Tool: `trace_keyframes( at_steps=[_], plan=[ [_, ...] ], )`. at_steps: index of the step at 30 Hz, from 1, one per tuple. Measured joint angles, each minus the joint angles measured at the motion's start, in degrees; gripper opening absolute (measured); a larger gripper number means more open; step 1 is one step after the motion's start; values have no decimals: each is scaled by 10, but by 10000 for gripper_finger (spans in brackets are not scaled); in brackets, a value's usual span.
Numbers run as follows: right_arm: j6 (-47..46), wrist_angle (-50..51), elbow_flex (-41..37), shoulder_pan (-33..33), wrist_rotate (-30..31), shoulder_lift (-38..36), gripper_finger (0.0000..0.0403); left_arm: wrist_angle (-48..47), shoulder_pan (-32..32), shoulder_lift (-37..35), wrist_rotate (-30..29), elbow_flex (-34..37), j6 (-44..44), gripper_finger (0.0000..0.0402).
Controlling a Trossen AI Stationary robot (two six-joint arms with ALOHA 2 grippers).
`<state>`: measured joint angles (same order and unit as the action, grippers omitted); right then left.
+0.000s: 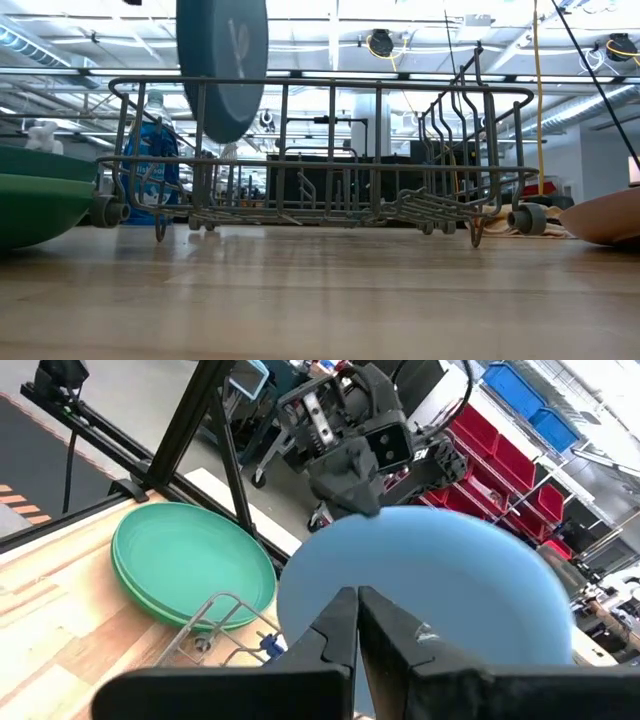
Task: Sort dishes
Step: Put the blue plate into the dish rack
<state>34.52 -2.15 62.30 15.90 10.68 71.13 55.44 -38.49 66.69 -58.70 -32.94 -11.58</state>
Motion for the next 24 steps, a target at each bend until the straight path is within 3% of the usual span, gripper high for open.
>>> trace_keyframes(
  at_steps=[16, 24],
  plan=[
    [-8, 3, 0, 0, 0, 0, 8, -11, -7, 4, -33, 22, -45, 0],
    [-8, 3, 0, 0, 0, 0, 9, 126, -5, 33, -44, 77, -34, 0]
  ],
)
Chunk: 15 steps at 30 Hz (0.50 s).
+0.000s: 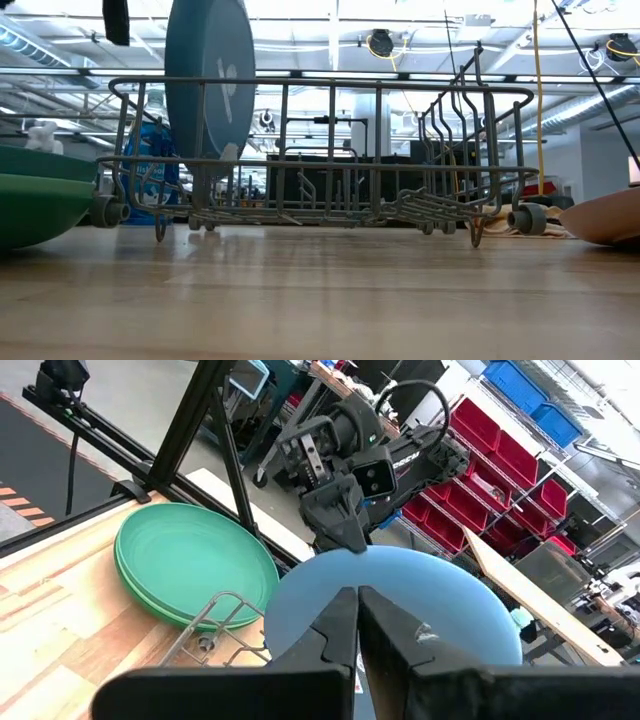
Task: Sort dishes
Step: Put the blue plate into the dish rack
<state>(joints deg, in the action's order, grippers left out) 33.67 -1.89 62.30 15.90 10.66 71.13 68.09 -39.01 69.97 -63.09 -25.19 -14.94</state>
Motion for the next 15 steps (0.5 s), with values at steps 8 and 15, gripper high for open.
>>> trace_keyframes(
  at_steps=[8, 15],
  plan=[
    [0, 0, 0, 0, 0, 0, 9, 101, 0, 45, -13, 36, 2, 0],
    [0, 0, 0, 0, 0, 0, 8, 113, 0, 62, -30, 51, -25, 0]
  ],
)
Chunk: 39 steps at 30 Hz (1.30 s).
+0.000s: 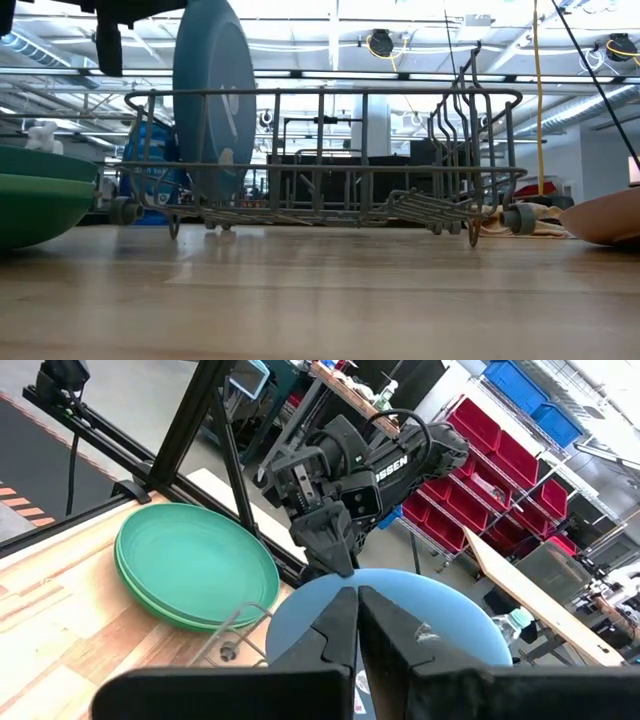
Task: Sort dishes
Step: Put the blue plate into the dish rack
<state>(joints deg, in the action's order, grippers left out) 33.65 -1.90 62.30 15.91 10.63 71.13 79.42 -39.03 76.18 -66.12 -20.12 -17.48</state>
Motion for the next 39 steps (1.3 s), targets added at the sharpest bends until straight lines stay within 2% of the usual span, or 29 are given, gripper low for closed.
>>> trace_keyframes(
  at_steps=[10, 20, 24, 34, 39],
  plan=[
    [-2, 0, 0, 1, -2, 0, 8, -7, -3, 11, -4, 0, -30, 4],
    [-1, 0, 0, 11, -3, 0, 9, -38, -48, 11, -67, 1, -63, 68],
    [-4, 0, 0, 11, -2, 0, 9, -39, -64, 11, -87, 1, -63, 71],
    [-15, 0, 0, 11, -2, 0, 9, -57, -99, 11, -88, 1, -67, 72],
    [-15, 0, 0, 11, -3, 0, 9, -81, -118, 11, -132, 1, -78, 72]
  ],
)
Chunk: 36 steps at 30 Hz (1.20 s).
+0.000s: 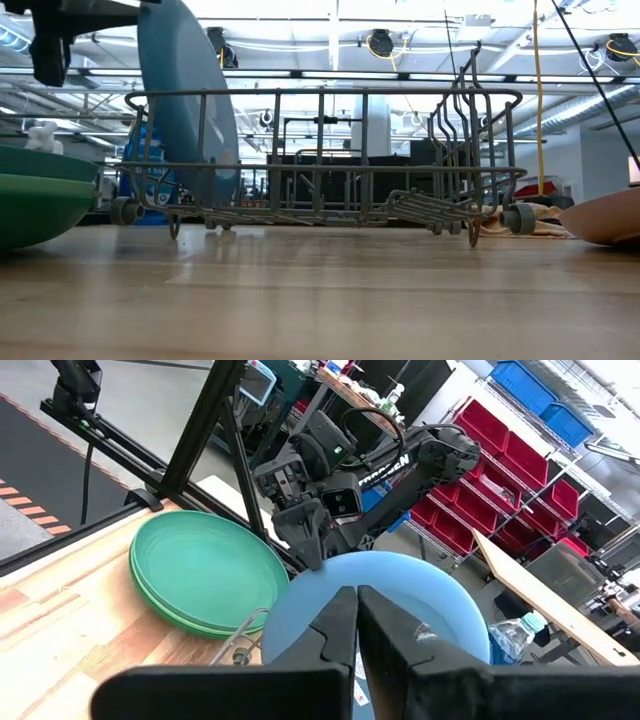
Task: Sort dishes
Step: Put the blue plate into the dish rack
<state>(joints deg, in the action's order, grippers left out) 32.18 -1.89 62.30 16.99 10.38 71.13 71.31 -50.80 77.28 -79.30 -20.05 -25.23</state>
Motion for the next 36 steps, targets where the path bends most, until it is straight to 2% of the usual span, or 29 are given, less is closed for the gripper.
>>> trace_keyframes(
  at_steps=[10, 26, 33, 36],
  plan=[
    [0, 0, 0, 0, 0, 0, 9, -14, -3, 0, -4, 0, -15, 65],
    [0, 0, 0, 0, 0, 0, 9, -14, -10, 0, 1, 0, -14, 220],
    [0, 0, 0, 0, 0, 0, 9, 2, -23, -1, 3, 0, -7, 251],
    [0, 1, 0, 0, 0, 0, 9, 2, -32, -1, -13, -5, 34, 254]
  ],
)
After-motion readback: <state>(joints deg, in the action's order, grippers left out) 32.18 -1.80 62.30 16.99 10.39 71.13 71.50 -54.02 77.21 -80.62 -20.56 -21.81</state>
